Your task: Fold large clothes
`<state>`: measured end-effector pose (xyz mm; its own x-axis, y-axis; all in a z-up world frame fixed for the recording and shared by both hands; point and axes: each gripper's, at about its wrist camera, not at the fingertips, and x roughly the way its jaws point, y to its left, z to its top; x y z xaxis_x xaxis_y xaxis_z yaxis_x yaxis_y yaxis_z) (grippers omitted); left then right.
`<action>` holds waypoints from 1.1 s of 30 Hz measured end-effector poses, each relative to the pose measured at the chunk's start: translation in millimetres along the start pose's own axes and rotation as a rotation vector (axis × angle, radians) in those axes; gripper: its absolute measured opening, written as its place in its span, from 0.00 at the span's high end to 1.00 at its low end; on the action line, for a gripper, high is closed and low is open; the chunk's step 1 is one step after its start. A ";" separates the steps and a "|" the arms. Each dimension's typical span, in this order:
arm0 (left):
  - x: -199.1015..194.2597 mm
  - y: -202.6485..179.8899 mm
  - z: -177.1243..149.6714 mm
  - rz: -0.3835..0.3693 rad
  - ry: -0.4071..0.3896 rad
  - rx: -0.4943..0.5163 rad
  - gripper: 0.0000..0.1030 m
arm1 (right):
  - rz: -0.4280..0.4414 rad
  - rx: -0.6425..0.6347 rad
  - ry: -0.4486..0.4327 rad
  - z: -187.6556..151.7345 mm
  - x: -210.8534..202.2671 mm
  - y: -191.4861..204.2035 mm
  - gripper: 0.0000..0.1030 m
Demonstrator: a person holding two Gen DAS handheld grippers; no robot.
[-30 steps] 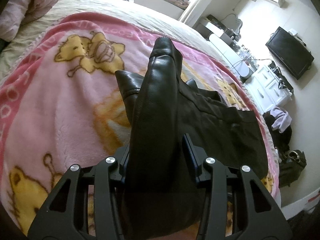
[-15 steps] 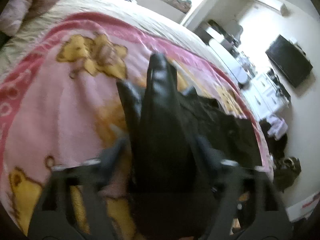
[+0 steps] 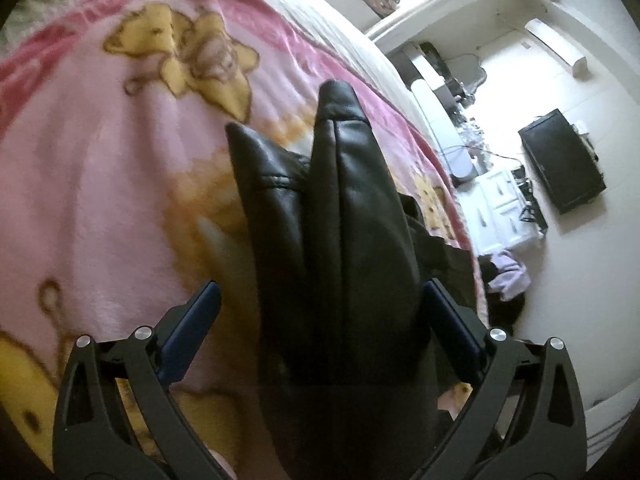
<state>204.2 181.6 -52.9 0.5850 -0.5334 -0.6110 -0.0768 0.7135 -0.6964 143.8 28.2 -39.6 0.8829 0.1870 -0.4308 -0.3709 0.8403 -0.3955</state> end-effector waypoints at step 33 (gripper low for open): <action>42.4 -251.9 -44.7 0.076 -0.034 0.458 0.59 | -0.094 0.425 -0.122 -59.3 -96.2 -167.3 0.84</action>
<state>212.3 -41.1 79.8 0.6184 -0.4621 -0.6357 0.2399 0.8813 -0.4072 103.9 -160.5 19.9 0.9440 0.1376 -0.2998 -0.1594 0.9860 -0.0493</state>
